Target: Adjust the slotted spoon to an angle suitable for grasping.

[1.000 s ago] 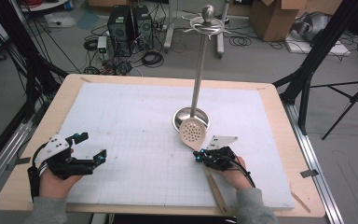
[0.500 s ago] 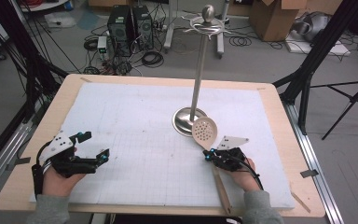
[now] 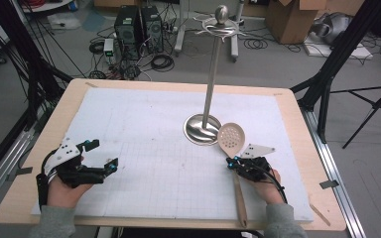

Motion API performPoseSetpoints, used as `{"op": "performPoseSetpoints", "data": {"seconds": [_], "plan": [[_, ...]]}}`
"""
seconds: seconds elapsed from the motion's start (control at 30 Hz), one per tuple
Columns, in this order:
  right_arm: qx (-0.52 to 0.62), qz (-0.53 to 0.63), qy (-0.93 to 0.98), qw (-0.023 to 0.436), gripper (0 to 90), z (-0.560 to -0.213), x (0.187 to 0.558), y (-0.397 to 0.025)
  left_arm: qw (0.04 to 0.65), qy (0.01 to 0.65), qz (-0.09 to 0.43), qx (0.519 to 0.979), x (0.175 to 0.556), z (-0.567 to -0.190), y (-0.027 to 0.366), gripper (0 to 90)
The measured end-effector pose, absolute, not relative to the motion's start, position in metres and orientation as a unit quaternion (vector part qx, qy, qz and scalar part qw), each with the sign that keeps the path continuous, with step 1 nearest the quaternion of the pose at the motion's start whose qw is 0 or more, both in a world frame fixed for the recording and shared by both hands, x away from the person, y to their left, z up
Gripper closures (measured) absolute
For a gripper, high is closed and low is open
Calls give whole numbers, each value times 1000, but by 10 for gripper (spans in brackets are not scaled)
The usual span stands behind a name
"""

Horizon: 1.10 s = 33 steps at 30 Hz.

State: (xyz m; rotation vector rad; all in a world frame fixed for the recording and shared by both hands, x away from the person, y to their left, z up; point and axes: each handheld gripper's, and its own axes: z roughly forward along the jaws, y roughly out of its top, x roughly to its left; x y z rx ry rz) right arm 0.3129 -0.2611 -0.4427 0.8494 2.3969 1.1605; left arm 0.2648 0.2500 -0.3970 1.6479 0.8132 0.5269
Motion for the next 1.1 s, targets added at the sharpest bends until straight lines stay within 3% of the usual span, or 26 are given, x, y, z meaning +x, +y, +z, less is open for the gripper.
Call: {"op": "performPoseSetpoints", "data": {"seconds": [0.63, 1.1], "plan": [[346, 407, 824, 191, 900, -442, 306, -292, 576, 345, 224, 706, 266, -397, 247, 27], [313, 456, 815, 174, 899, -429, 238, -327, 579, 332, 226, 710, 267, -391, 240, 27]]}}
